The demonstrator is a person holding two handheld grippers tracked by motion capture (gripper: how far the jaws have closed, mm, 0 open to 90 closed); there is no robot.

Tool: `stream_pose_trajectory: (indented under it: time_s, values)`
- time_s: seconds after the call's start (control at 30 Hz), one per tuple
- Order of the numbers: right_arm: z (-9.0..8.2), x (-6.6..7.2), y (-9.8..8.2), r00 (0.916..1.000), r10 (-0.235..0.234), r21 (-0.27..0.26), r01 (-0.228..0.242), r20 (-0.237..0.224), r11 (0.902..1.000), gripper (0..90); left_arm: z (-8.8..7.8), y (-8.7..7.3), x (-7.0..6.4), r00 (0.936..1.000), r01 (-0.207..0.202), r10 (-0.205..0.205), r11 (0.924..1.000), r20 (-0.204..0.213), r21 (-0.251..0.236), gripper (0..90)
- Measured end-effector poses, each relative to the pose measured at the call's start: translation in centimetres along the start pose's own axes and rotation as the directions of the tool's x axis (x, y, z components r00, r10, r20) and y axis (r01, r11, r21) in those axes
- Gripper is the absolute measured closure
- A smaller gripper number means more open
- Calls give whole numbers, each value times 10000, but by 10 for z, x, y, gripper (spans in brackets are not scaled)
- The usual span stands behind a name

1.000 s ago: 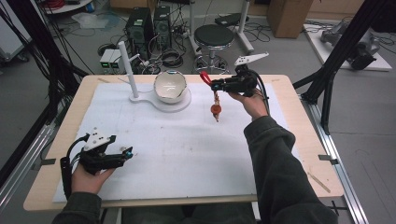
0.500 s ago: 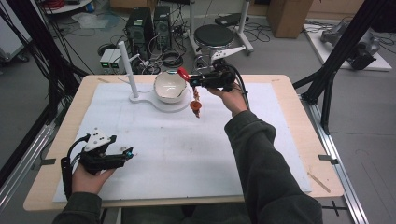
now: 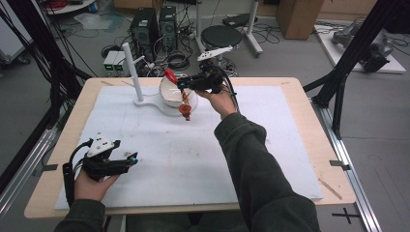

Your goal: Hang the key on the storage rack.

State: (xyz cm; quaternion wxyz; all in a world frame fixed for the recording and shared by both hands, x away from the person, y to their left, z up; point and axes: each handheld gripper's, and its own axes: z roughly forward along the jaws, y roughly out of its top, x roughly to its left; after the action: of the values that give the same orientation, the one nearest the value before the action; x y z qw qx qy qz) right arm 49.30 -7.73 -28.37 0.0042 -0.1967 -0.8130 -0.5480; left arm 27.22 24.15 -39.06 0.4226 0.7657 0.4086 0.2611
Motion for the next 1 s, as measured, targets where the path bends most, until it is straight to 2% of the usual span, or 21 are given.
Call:
stream_pose_trajectory:
  time_s: [0.3, 0.6, 0.67, 0.9, 1.0]
  values:
    - [24, 6, 10, 9998, -128, 41, 129, -132, 9999, 752, 0, 0, 0, 10000, -14, 14, 10000, 34, -12, 253]
    - [55, 14, 16, 9991, -62, 149, 68, -417, 9999, 752, 1, 0, -1, 10000, -5, 5, 10000, 21, -1, 252]
    - [61, 17, 20, 9988, -181, 129, 187, -451, 9997, 752, 1, 0, -1, 10000, -48, 48, 10000, 46, -4, 252]
    - [82, 20, 24, 9985, -173, 233, 185, -513, 9996, 752, 0, 0, 0, 10000, -14, 14, 10000, 21, -20, 252]
    - [90, 21, 23, 9985, 9, 232, 4, -544, 9997, 752, 1, 0, 1, 10000, 22, -21, 10000, 65, -29, 252]
